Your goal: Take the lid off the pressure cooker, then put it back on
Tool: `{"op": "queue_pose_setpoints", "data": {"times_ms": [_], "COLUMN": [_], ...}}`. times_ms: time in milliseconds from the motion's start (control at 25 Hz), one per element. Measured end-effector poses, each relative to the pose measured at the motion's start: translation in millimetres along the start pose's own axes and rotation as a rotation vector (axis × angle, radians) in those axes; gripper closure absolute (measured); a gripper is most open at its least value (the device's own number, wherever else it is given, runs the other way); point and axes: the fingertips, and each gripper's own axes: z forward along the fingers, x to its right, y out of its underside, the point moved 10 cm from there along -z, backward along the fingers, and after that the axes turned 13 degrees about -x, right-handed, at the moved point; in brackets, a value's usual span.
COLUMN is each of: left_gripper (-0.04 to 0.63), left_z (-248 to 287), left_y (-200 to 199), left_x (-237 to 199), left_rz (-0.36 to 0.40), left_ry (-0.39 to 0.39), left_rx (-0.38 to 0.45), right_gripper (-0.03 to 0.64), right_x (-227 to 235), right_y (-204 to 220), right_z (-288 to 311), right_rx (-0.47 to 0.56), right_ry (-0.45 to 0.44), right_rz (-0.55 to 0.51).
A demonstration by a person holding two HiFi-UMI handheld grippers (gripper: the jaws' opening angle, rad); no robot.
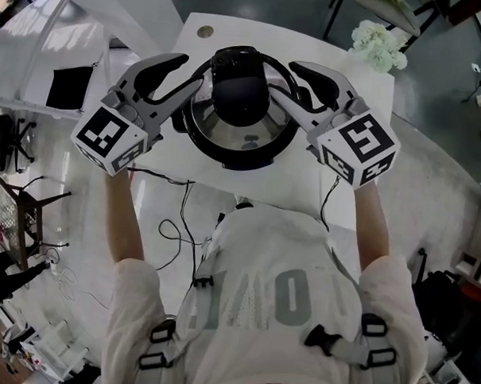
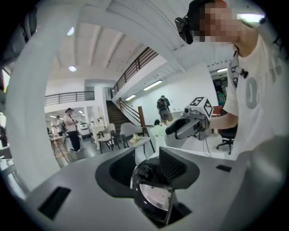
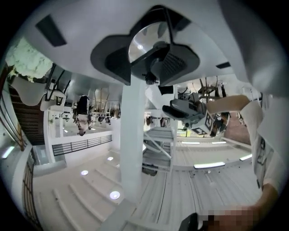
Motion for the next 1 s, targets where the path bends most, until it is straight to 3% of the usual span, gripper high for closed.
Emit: {"op": "queue_pose_setpoints", "data": {"times_ms": [80,160,200,240,360,520,680,1000], "left_gripper": [0.423,0.536,0.553,0.564,0.577,0.577,0.577,0.577], "left_z": [-4.0,-7.2,-8.8,-11.0,-18.1,-20.9,-17.5,-14.3], "left_y": [-13.6,-19.8,-21.2,-22.6,-26.8,-24.7,-18.2,-16.7], "left_x": [4.2,12.3,17.4,23.1,42.6,71.1,86.6,92.4], "left_rz": [-0.020,-0.064,-0.093,-0.129,-0.236,-0.259,-0.239,-0.235], "left_ry": [-0.133,-0.291,-0.358,-0.410,-0.543,-0.733,-0.779,-0.761], "left_rx": [0.048,0.108,0.141,0.172,0.259,0.275,0.251,0.244], "right_gripper": [0.440,0.513,0.580,0.607,0.609,0.609,0.609,0.609], "right_x": [7.2,11.5,13.0,14.1,16.8,16.3,5.5,-6.4], "right_y": [-10.7,-16.9,-18.4,-19.0,-16.1,-3.6,10.0,11.2], "right_z": [-8.1,-13.9,-16.2,-18.3,-24.3,-31.6,-38.1,-36.2], "right_rx": [0.073,0.139,0.174,0.207,0.285,0.319,0.291,0.254], "right_ry": [0.036,0.076,0.090,0.099,0.124,0.236,0.316,0.317], "right_rz": [0.052,0.103,0.132,0.161,0.248,0.272,0.194,0.122]}}
